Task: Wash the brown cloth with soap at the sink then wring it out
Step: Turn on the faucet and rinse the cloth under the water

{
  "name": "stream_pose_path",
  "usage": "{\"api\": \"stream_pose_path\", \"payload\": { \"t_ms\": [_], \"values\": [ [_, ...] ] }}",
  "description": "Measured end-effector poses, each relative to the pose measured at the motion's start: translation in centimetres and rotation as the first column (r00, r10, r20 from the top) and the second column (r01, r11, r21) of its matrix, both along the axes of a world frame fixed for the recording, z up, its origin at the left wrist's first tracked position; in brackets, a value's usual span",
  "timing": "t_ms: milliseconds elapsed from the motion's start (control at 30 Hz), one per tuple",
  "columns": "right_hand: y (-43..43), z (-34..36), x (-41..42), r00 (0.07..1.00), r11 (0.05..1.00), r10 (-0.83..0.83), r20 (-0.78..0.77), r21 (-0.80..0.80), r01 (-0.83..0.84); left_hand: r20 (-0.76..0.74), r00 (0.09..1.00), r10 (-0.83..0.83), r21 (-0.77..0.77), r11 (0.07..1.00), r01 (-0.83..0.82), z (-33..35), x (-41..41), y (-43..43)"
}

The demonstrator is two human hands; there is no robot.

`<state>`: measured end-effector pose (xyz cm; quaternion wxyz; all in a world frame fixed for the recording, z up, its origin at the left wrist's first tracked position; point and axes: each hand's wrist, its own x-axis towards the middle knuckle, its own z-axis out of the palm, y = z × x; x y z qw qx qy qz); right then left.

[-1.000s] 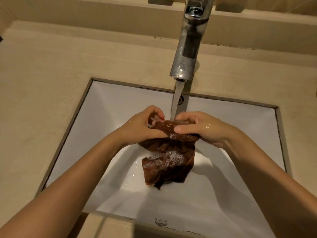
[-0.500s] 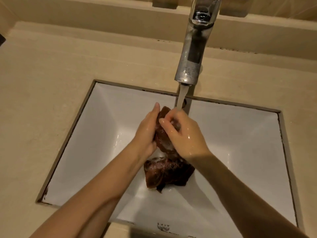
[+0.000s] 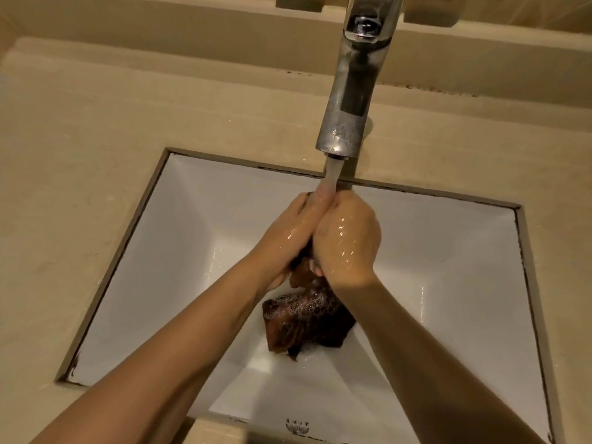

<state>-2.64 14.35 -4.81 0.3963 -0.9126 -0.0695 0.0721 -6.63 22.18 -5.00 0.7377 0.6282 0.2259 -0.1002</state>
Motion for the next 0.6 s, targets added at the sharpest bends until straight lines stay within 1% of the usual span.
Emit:
{"api": "stream_pose_path", "payload": {
  "t_ms": [33, 67, 100, 133, 167, 200, 233, 267, 300, 333, 400, 433, 467, 500, 567, 600],
  "values": [
    [-0.2, 0.1, 0.5, 0.996, 0.993, -0.052, -0.078, 0.099, 0.059, 0.018, 1.000, -0.009, 0.031, 0.999, 0.009, -0.1, -0.1, -0.2],
    [-0.3, 0.1, 1.2, 0.991, 0.979, -0.075, -0.111, 0.179, 0.094, 0.024, 1.000, 0.007, 0.019, 1.000, -0.008, -0.1, -0.1, -0.4],
    [-0.5, 0.0, 1.7, 0.991, 0.971, -0.077, -0.107, 0.219, 0.099, 0.019, 0.998, 0.052, -0.059, 0.997, -0.051, 0.0, -0.2, -0.5],
    [-0.7, -0.4, 2.1, 0.989, 0.962, -0.059, -0.133, 0.259, 0.092, -0.002, 0.993, 0.114, -0.189, 0.975, -0.112, 0.0, -0.2, -0.6],
    [-1.1, -0.8, 2.2, 0.976, 0.939, -0.010, -0.219, 0.333, 0.085, -0.033, 0.984, 0.175, -0.333, 0.926, -0.176, 0.3, -0.2, -0.6],
    [-1.4, -1.1, 1.9, 0.933, 0.908, 0.080, -0.350, 0.411, 0.076, -0.071, 0.972, 0.225, -0.462, 0.856, -0.231, 0.6, -0.2, -0.5],
    [-1.9, -1.7, 1.5, 0.870, 0.892, 0.177, -0.460, 0.449, 0.056, -0.109, 0.960, 0.256, -0.560, 0.783, -0.272, 0.7, -0.1, -0.4],
    [-2.4, -2.3, 1.0, 0.799, 0.890, 0.260, -0.543, 0.455, 0.020, -0.145, 0.949, 0.280, -0.623, 0.719, -0.308, 0.6, 0.1, -0.1],
    [-3.0, -2.5, 0.5, 0.737, 0.888, 0.322, -0.594, 0.460, -0.017, -0.185, 0.935, 0.304, -0.639, 0.686, -0.349, 0.4, 0.2, 0.2],
    [-3.5, -2.7, 0.0, 0.701, 0.873, 0.374, -0.608, 0.485, -0.045, -0.223, 0.917, 0.331, -0.628, 0.671, -0.395, 0.0, 0.4, 0.6],
    [-4.7, -2.8, 0.0, 0.705, 0.843, 0.456, -0.543, 0.518, -0.146, -0.290, 0.874, 0.390, -0.574, 0.660, -0.485, -0.8, 0.5, 1.2],
    [-5.3, -2.7, 0.2, 0.723, 0.833, 0.480, -0.497, 0.516, -0.198, -0.311, 0.859, 0.407, -0.536, 0.671, -0.512, -1.0, 0.3, 1.5],
    [-5.8, -2.6, 0.4, 0.751, 0.828, 0.487, -0.445, 0.509, -0.235, -0.306, 0.853, 0.423, -0.485, 0.702, -0.522, -1.4, 0.2, 1.7],
    [-6.0, -2.3, 0.4, 0.787, 0.827, 0.480, -0.389, 0.500, -0.257, -0.275, 0.858, 0.434, -0.409, 0.755, -0.513, -1.7, 0.1, 1.7],
    [-5.8, -1.4, -0.1, 0.861, 0.817, 0.434, -0.264, 0.519, -0.253, -0.189, 0.889, 0.417, -0.188, 0.873, -0.449, -1.9, 0.0, 1.3],
    [-5.4, -1.1, -0.6, 0.890, 0.807, 0.402, -0.213, 0.542, -0.235, -0.150, 0.905, 0.399, -0.105, 0.903, -0.416, -2.0, 0.1, 0.9]
  ]
}}
